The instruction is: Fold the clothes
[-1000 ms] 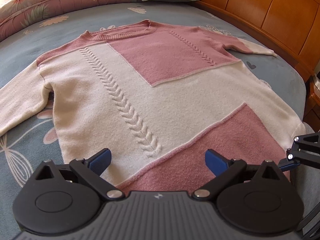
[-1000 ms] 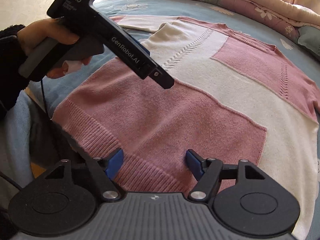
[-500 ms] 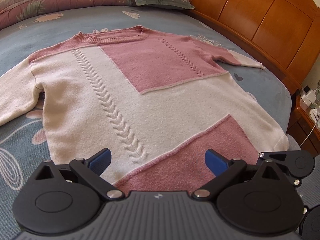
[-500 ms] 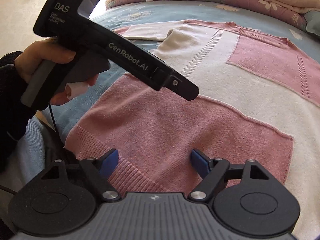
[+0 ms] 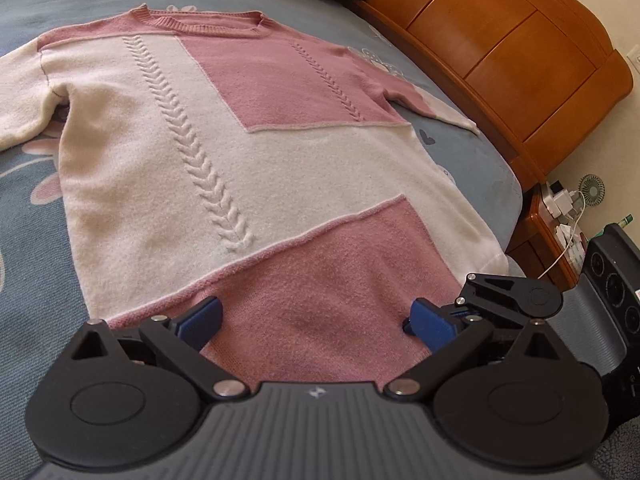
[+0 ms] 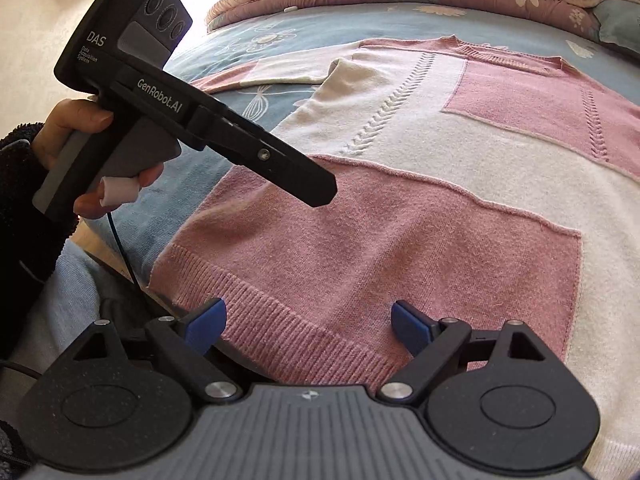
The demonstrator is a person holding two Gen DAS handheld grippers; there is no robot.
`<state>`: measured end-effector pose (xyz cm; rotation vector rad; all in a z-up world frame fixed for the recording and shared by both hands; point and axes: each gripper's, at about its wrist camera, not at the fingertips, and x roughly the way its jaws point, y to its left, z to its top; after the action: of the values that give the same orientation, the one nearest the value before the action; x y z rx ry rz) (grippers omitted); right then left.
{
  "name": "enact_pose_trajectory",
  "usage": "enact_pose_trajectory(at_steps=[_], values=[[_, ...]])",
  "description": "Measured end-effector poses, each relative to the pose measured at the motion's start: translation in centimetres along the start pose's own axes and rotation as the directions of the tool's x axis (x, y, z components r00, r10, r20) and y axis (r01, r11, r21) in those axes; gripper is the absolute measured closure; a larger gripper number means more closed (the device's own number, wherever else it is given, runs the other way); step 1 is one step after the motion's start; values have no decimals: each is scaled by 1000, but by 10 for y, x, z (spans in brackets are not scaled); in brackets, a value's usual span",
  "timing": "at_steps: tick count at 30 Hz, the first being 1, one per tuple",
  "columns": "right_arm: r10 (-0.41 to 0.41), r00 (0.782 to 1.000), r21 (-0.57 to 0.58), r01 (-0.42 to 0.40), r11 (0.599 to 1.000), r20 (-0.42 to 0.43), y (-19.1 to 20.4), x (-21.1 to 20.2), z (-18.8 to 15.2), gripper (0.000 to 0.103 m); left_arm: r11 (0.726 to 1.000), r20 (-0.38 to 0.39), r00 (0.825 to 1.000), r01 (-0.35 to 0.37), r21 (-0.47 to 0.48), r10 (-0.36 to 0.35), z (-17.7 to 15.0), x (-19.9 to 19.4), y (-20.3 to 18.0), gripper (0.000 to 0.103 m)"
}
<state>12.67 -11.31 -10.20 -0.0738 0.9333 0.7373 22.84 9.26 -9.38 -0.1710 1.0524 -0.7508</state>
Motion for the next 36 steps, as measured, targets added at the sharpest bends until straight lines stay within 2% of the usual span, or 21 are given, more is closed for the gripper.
enact_pose_trajectory(at_steps=[2, 4, 6, 13, 21, 26, 29, 36], values=[[-4, 1000, -6, 4, 1000, -1, 2, 2, 1, 6, 1000, 8, 1000, -18, -15, 18, 1, -3, 4, 3], [-11, 1000, -16, 11, 1000, -4, 6, 2, 2, 6, 997, 9, 998, -66, -38, 66, 4, -5, 8, 3], [-14, 1000, -28, 14, 999, 4, 9, 1, 6, 6, 997, 40, 998, -54, -57, 57, 7, -9, 12, 3], [-153, 985, -191, 166, 967, 83, 24, 16, 46, 4, 989, 120, 985, -116, -89, 126, 12, -18, 19, 3], [-153, 983, -263, 175, 949, 103, 34, 59, 77, 4, 979, 169, 976, -107, -176, 137, 17, -27, 35, 3], [-186, 980, -292, 200, 935, 75, 34, 71, 65, 1, 977, 166, 974, -123, -174, 152, 18, -27, 35, 3], [-184, 983, -275, 185, 943, 30, 31, 59, 51, 0, 979, 165, 975, -120, -166, 147, 19, -26, 32, 3], [-155, 987, -196, 161, 967, 44, 19, 38, 23, 0, 985, 155, 978, -119, -125, 138, 23, -14, 21, 3]])
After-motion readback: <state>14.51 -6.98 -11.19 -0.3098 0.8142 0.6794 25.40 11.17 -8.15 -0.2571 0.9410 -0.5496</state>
